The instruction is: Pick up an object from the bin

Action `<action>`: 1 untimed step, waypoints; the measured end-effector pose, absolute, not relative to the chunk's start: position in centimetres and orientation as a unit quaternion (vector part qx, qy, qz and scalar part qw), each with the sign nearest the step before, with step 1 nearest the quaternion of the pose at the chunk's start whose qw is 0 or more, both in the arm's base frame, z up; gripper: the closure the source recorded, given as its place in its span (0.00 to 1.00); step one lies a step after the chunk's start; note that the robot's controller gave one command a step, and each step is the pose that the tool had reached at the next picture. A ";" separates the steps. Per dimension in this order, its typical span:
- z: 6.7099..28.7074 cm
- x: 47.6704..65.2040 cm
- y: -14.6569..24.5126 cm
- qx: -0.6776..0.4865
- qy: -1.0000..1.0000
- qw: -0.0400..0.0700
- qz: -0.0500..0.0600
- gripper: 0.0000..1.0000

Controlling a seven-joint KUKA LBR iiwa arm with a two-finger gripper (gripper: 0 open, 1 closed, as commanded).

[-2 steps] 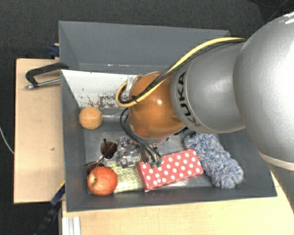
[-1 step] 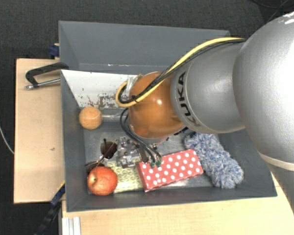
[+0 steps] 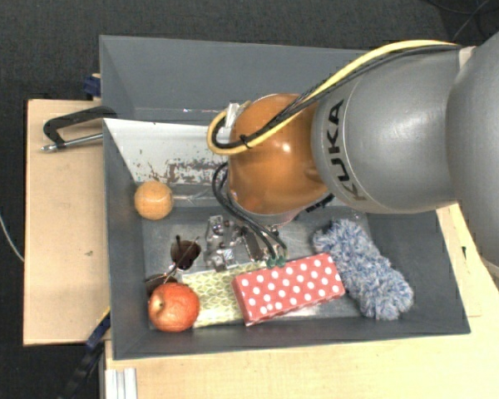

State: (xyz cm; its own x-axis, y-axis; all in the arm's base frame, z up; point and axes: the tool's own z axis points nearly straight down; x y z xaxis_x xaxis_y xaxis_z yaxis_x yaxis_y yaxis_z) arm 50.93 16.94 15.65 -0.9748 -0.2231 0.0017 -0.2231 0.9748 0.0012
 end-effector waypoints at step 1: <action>23.2 50.9 17.5 0.102 -0.995 -0.002 -0.001 0.00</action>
Offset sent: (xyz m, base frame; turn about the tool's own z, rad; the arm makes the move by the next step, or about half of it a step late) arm 0.0000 0.0000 0.0000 0.0000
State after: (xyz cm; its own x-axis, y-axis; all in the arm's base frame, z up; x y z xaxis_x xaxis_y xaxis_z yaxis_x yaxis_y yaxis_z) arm 50.91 17.48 23.19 -0.9791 -0.2031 -0.0049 -0.2031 0.9792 0.0016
